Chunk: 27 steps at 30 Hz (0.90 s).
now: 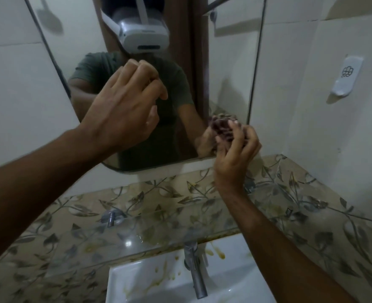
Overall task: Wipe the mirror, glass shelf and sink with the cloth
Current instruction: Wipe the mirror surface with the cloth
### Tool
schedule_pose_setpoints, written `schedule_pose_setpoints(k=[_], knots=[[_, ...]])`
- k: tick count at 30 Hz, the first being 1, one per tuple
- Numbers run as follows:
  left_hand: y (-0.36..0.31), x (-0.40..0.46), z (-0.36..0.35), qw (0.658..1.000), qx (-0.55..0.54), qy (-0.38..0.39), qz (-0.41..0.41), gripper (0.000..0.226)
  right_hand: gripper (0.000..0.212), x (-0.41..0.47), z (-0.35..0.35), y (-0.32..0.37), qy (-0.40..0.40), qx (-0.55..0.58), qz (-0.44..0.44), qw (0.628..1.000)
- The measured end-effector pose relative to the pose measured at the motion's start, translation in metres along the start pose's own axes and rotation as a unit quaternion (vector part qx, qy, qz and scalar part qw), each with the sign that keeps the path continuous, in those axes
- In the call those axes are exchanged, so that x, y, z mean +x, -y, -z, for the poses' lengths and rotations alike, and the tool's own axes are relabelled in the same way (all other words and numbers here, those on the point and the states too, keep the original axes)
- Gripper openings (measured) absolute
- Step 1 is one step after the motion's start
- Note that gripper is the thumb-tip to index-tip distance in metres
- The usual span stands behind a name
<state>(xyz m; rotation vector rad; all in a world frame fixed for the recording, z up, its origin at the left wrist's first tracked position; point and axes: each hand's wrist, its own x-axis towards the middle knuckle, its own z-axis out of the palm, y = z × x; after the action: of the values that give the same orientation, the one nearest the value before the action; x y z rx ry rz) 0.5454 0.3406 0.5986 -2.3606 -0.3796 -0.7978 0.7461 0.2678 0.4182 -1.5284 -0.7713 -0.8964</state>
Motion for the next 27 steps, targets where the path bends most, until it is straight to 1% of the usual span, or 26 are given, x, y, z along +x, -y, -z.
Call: schedule_pose_setpoints(k=[1,2,3,5,6,7,8,9,12,13,14,15,18,19,20,22,23,24,25,26,27], knots=[[0.0,-0.001,-0.001,1.0,0.0,0.0,0.003,0.034,0.041,0.0,-0.002,0.006,-0.021,-0.002,-0.027,0.999],[-0.001,-0.003,-0.002,1.0,0.0,0.003,0.003,0.035,0.041,-0.005,-0.004,0.014,-0.022,-0.004,-0.033,0.999],[-0.003,-0.004,-0.004,1.0,0.001,0.008,0.0,0.036,0.041,-0.014,-0.006,0.025,-0.002,-0.004,-0.016,1.0],[-0.007,-0.008,-0.005,1.0,0.004,0.014,-0.007,0.036,0.04,-0.038,-0.011,0.042,0.069,0.001,0.073,0.995],[-0.008,-0.01,-0.005,1.0,0.005,0.012,-0.008,0.036,0.039,-0.045,-0.012,0.045,0.095,-0.001,0.124,0.988],[-0.008,-0.012,-0.004,1.0,0.004,0.008,-0.006,0.035,0.039,-0.047,-0.013,0.045,0.108,-0.002,0.156,0.982],[-0.006,-0.015,-0.003,1.0,0.0,0.006,-0.001,0.034,0.041,-0.042,-0.012,0.043,0.108,0.003,0.155,0.982],[-0.005,-0.018,-0.003,1.0,-0.004,0.005,0.005,0.033,0.042,-0.035,-0.011,0.041,0.096,0.01,0.125,0.987],[0.0,-0.027,-0.003,1.0,-0.009,-0.004,0.021,0.031,0.039,-0.011,-0.008,0.042,0.013,0.027,-0.011,0.999],[0.001,-0.029,-0.003,1.0,-0.011,-0.004,0.025,0.031,0.038,-0.01,-0.008,0.047,-0.006,0.023,-0.036,0.999],[0.001,-0.03,-0.004,1.0,-0.013,-0.002,0.028,0.031,0.038,-0.011,-0.009,0.054,-0.008,0.017,-0.038,0.999],[0.001,-0.031,-0.004,0.999,-0.013,0.0,0.03,0.031,0.039,-0.018,-0.011,0.061,0.012,0.013,-0.016,1.0],[-0.002,-0.033,-0.005,1.0,-0.006,0.004,0.03,0.033,0.039,-0.039,-0.013,0.064,0.107,0.012,0.126,0.986],[-0.002,-0.034,-0.005,1.0,-0.005,0.002,0.029,0.033,0.039,-0.038,-0.011,0.06,0.113,0.017,0.14,0.984],[-0.003,-0.035,-0.005,1.0,-0.004,0.0,0.027,0.033,0.038,-0.032,-0.01,0.055,0.098,0.025,0.115,0.988],[-0.003,-0.038,-0.005,1.0,-0.004,-0.005,0.026,0.033,0.039,-0.015,-0.005,0.049,0.033,0.045,0.002,0.998],[-0.004,-0.04,-0.005,1.0,-0.003,-0.006,0.027,0.032,0.039,-0.009,-0.003,0.049,0.003,0.045,-0.048,0.998],[-0.004,-0.042,-0.006,1.0,-0.003,-0.006,0.029,0.032,0.039,-0.007,-0.003,0.051,-0.013,0.035,-0.076,0.996],[-0.005,-0.044,-0.007,0.999,-0.005,-0.005,0.032,0.032,0.039,-0.01,-0.004,0.055,-0.013,0.023,-0.079,0.997],[-0.006,-0.045,-0.008,0.999,-0.007,-0.004,0.036,0.032,0.039,-0.019,-0.006,0.061,-0.001,0.013,-0.059,0.998],[-0.007,-0.046,-0.009,0.999,-0.01,-0.002,0.039,0.032,0.039,-0.031,-0.009,0.066,0.022,0.003,-0.021,1.0]])
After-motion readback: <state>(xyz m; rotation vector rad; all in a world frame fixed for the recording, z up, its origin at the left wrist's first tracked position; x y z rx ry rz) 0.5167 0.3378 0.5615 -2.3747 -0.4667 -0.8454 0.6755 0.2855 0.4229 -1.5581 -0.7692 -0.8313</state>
